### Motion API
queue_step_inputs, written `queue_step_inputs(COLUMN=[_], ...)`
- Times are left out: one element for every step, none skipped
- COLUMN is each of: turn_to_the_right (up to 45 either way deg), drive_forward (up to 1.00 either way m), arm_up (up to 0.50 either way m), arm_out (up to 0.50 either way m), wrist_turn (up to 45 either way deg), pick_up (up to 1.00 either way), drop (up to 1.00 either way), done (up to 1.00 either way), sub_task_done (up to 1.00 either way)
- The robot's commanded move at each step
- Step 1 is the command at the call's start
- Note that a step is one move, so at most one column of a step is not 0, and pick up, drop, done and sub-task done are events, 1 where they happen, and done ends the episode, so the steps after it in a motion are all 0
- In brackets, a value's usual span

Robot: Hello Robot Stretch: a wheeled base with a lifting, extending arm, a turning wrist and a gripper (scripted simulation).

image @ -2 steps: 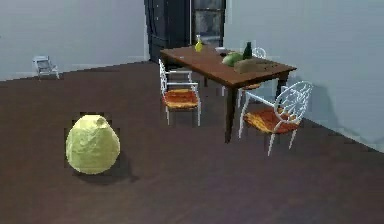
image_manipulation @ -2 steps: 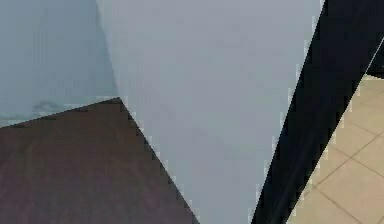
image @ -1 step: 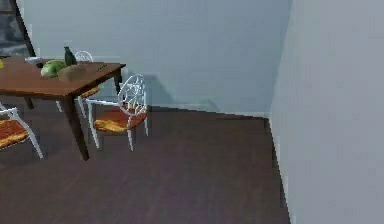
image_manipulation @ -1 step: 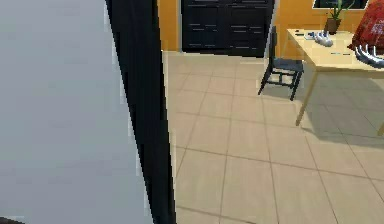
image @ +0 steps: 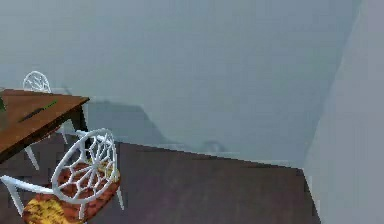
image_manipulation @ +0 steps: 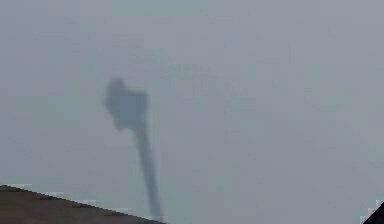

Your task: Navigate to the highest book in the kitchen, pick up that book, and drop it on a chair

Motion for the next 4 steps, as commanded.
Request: queue_step_inputs(turn_to_the_right=[0.0,3.0,0.0,-45.0], drive_forward=[1.00,0.00,0.30,0.00], arm_up=[0.00,0.00,0.00,0.00], arm_out=[0.00,0.00,0.00,0.00], wrist_turn=[0.0,0.0,0.0,0.0], pick_up=[0.00,0.00,0.00,0.00], drop=[0.00,0.00,0.00,0.00], done=[0.00,0.00,0.00,0.00], sub_task_done=[0.00,0.00,0.00,0.00])
